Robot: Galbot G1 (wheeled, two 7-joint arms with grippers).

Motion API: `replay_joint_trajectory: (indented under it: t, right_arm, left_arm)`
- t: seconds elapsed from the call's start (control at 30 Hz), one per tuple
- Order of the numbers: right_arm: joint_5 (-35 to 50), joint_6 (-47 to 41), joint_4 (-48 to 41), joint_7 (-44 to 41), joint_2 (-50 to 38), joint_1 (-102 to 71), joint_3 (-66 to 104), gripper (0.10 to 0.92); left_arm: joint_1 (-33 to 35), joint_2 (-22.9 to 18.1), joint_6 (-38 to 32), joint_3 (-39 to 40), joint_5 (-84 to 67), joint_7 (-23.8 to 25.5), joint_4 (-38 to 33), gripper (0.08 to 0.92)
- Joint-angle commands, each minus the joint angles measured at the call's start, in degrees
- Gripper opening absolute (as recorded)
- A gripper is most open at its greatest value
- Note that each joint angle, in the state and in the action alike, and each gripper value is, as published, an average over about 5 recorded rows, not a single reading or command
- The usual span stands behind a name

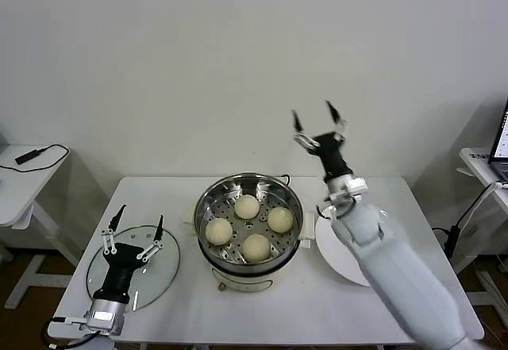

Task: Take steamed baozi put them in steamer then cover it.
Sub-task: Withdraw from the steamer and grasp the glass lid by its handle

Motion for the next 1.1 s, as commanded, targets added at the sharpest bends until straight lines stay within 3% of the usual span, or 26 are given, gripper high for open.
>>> replay_joint_trajectory:
  t: [0.03,0.37,0.63,1.1]
  right_arm:
    - [-5.1,6.2,1.1,0.7,7.3,-27.7,23.9,0.823]
    - [-5.5,4.3,2.0,-3.0,8.7,-33.6,23.9,0.823]
    - [-6.3,4.8,1.6,-3.8,9.5,-34.4,23.7,0.823]
    - [-8.1,4.3,1.5,-3.8,11.0,-34.4,23.4,0.823]
  left_arm:
    - [0.0,2.4,-3.0,-1.6,23.4,-6.3,9.0,0.823]
    - [3.0,2.9,7.0,-5.1,46.9,-8.9,14.8,0.823]
    - [1.2,1.8,7.5,-5.6,57.4,-14.0,19.3,0.823]
    - [-3.7,1.7,10.0,-3.4,62.2,-14.1,25.8,0.823]
